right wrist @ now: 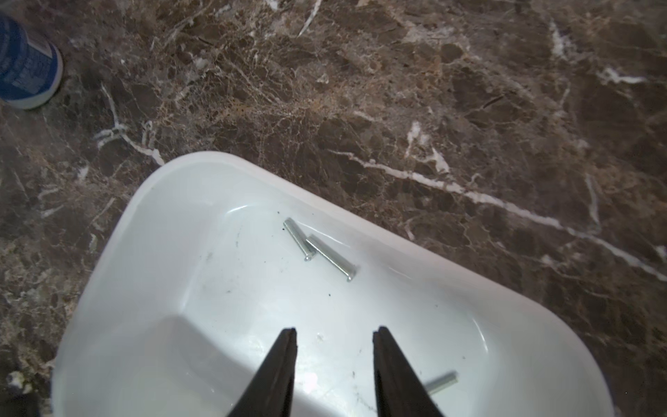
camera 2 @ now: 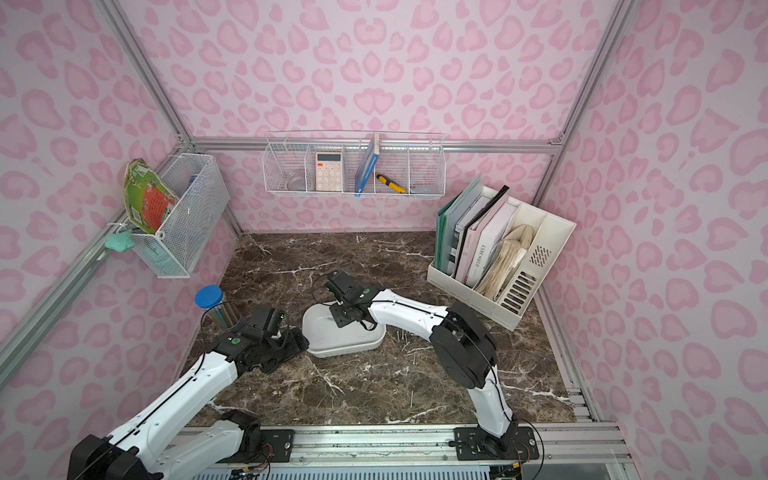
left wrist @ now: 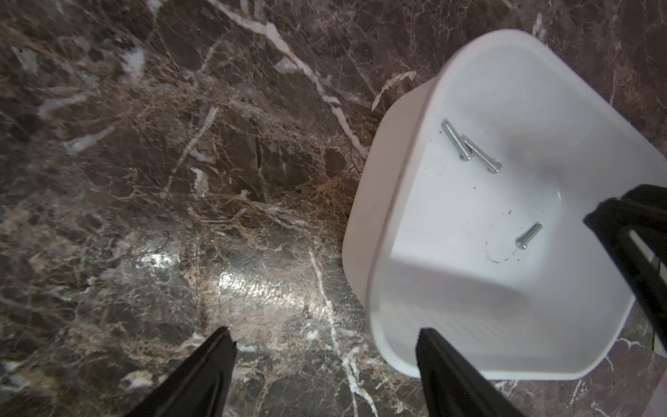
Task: Take out the screws from the storage box
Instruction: Pick up the screw from the storage box.
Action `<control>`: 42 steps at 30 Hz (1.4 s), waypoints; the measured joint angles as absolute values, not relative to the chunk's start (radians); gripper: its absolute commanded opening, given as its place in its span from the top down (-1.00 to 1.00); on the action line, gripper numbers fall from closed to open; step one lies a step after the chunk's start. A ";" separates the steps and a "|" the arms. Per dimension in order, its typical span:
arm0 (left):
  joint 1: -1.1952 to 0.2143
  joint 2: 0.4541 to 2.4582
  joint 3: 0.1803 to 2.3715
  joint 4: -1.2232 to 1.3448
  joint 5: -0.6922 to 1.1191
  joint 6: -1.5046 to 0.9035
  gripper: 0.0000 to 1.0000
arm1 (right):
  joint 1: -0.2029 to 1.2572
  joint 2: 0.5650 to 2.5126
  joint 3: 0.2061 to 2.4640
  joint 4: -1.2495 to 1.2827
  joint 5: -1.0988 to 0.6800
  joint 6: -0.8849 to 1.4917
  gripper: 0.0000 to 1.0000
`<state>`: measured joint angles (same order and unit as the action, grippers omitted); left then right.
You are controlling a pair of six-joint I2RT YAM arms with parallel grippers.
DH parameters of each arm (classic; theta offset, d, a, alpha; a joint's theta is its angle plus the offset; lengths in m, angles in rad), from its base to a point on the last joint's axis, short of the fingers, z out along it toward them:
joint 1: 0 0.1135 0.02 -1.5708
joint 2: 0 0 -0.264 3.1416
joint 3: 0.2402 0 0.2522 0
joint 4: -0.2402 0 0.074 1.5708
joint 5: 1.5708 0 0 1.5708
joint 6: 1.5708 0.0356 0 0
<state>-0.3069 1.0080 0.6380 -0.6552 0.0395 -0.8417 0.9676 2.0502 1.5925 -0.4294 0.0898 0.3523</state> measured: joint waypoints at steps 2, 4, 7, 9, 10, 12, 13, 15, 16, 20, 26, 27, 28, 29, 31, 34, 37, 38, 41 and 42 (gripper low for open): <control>-0.304 1.008 0.635 -0.656 0.038 -0.842 -0.68 | 0.968 2.075 1.600 -0.418 0.085 0.314 0.15; -0.303 1.008 0.635 -0.655 0.037 -0.842 -0.68 | 0.968 2.098 1.605 -0.414 0.086 0.279 0.14; -0.302 1.010 0.637 -0.656 0.037 -0.841 -0.68 | 0.966 2.128 1.605 -0.414 0.088 0.239 0.15; -0.302 1.015 0.641 -0.656 0.036 -0.840 -0.68 | 0.962 2.147 1.609 -0.415 0.091 0.221 0.15; -0.302 1.017 0.643 -0.656 0.035 -0.837 -0.69 | 0.960 2.156 1.611 -0.413 0.091 0.209 0.15; -0.301 1.020 0.645 -0.656 0.033 -0.837 -0.69 | 0.956 2.168 1.612 -0.412 0.093 0.202 0.14; -0.301 1.021 0.645 -0.656 0.032 -0.837 -0.69 | 0.955 2.172 1.614 -0.411 0.094 0.194 0.14; -0.300 1.021 0.645 -0.656 0.030 -0.836 -0.69 | 0.953 2.181 1.618 -0.407 0.096 0.183 0.14; -0.300 1.021 0.645 -0.656 0.029 -0.834 -0.70 | 0.953 2.187 1.620 -0.406 0.099 0.181 0.15; -0.300 1.021 0.651 -0.663 0.022 -0.834 -0.70 | 0.953 2.212 1.626 -0.402 0.101 0.173 0.16; -0.299 1.021 0.656 -0.667 0.015 -0.834 -0.70 | 0.953 2.234 1.643 -0.367 0.100 0.172 0.22; -0.299 1.021 0.656 -0.667 0.014 -0.834 -0.70 | 0.953 2.240 1.646 -0.361 0.098 0.172 0.23; -0.299 1.021 0.656 -0.669 0.014 -0.834 -0.71 | 0.952 2.245 1.650 -0.353 0.096 0.172 0.25; -0.298 1.021 0.656 -0.671 0.013 -0.834 -0.71 | 0.952 2.251 1.656 -0.349 0.094 0.173 0.28; -0.297 1.016 0.657 -0.676 0.011 -0.834 -0.71 | 0.953 2.261 1.668 -0.347 0.093 0.176 0.36; -0.295 1.007 0.657 -0.683 0.012 -0.835 -0.72 | 0.953 2.269 1.677 -0.336 0.090 0.180 0.51; -0.295 1.000 0.657 -0.688 0.011 -0.835 -0.72 | 0.953 2.268 1.666 -0.323 0.090 0.181 0.65; -0.294 0.999 0.657 -0.690 0.011 -0.835 -0.72 | 0.953 2.265 1.656 -0.311 0.089 0.184 0.71; -0.294 0.995 0.657 -0.693 0.011 -0.837 -0.72 | 0.955 2.245 1.625 -0.299 0.085 0.191 0.80; -0.294 0.995 0.657 -0.694 0.011 -0.838 -0.72 | 0.954 2.238 1.615 -0.297 0.087 0.196 0.81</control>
<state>-0.2935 0.9951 0.6571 -0.6937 0.0113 -0.8379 0.9543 2.2383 1.6154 -0.2970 0.0868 0.1959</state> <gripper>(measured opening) 0.859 0.105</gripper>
